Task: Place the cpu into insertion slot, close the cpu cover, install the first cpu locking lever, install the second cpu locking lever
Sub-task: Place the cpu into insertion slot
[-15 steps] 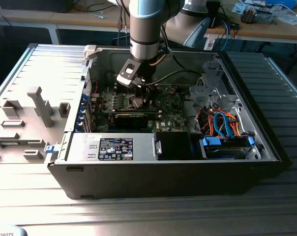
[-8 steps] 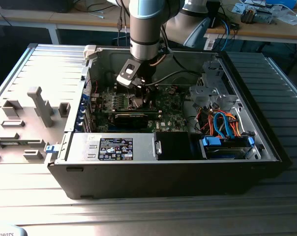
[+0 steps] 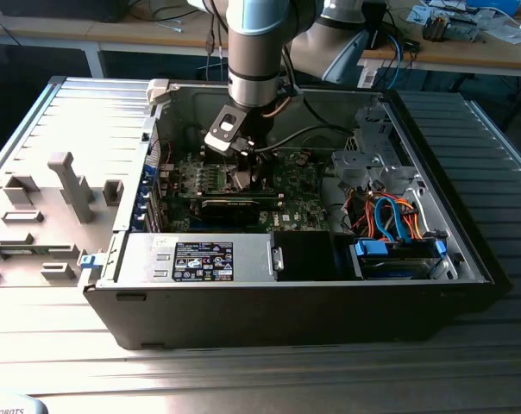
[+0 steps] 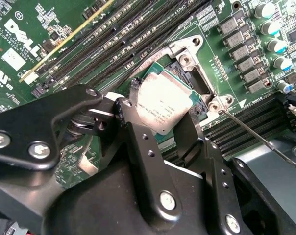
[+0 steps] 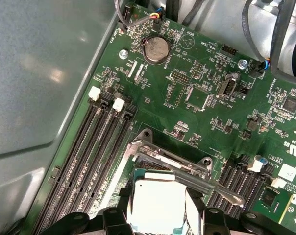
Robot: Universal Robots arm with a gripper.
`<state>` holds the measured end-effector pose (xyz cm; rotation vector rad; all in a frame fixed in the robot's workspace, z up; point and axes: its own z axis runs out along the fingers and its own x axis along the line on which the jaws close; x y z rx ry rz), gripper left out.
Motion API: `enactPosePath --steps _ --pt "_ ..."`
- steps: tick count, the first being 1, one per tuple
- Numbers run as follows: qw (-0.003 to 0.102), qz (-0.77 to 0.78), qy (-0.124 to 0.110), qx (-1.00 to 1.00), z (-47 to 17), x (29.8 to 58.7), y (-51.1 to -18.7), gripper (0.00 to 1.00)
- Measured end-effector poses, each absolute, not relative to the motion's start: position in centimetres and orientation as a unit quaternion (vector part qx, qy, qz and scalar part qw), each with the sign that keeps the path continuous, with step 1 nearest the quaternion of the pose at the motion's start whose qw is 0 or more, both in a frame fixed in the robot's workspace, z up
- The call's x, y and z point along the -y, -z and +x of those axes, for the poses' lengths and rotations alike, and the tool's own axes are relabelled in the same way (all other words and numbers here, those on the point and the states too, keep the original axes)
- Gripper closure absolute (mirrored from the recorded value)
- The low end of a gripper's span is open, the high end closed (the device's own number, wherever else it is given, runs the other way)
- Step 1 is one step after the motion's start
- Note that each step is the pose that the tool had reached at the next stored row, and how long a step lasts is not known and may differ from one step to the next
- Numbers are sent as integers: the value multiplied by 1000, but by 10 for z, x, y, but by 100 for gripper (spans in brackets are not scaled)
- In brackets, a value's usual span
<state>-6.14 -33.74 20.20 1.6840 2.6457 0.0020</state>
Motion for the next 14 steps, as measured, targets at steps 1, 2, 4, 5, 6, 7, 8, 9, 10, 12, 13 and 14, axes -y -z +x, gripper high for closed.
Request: enactPosePath --steps 1,2,4,5,6,7,8,9,10,12,13,14 --pt "3 537 -1 -844 -61 337 -202 46" --pt "3 537 -1 -844 -61 337 -202 46" --pt "3 537 -1 -844 -61 337 -202 46" --pt "3 537 -1 -844 -61 337 -202 46" --pt "3 537 -2 -844 -61 337 -201 45" --pt "3 537 -1 -844 -61 337 -201 39" --pt "3 537 -1 -844 -61 337 -201 39" --pt "3 537 -1 -844 -61 337 -202 39" --pt "3 537 -1 -844 -61 337 -202 32" --pt "3 537 -1 -844 -61 337 -202 32" --pt "3 537 -1 -844 -61 337 -202 32" --pt "3 537 -1 -844 -61 337 -202 32"
